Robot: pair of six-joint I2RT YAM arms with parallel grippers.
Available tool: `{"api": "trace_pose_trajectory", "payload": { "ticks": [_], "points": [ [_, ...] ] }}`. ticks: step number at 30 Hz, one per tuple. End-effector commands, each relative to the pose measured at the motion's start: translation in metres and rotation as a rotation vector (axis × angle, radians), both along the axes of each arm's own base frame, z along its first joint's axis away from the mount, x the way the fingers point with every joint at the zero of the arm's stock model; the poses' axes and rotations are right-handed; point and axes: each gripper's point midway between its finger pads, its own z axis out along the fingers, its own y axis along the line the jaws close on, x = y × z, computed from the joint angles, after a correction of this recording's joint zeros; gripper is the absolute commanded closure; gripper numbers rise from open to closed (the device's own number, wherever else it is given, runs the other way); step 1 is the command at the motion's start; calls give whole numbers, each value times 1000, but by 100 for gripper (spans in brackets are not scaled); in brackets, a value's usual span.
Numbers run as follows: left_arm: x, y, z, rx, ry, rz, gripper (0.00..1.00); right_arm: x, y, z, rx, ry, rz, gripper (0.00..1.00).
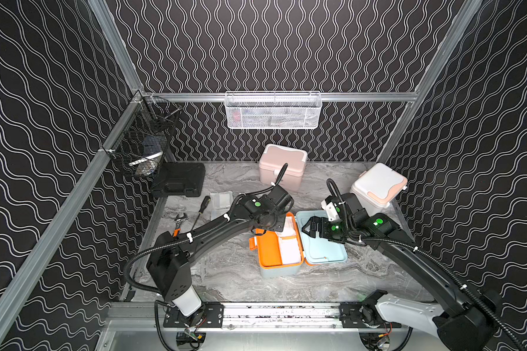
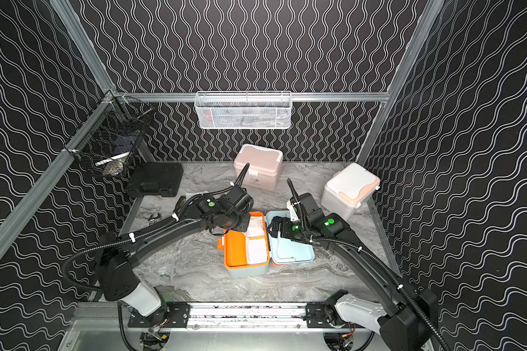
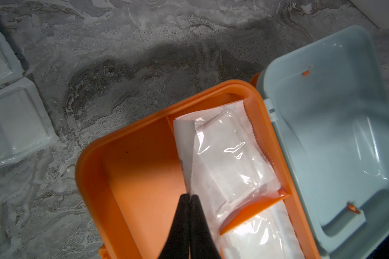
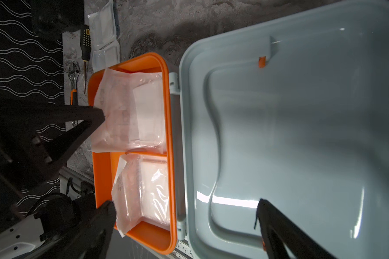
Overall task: Open first aid kits and take out gauze
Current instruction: Pick up the gauze from the first aid kit.
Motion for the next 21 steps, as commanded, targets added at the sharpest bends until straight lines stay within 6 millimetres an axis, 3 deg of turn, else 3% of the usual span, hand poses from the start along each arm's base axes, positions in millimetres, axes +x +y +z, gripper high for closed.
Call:
{"api": "trace_pose_trajectory", "payload": {
  "ticks": [1,21],
  "points": [
    [0,-4,14,-52,-28,-12,100,3,2,6,5,-18,13,0],
    [-13,-9,79,-356,-100,-28,100,3,5,26,43,-67,24,0]
  ]
}}
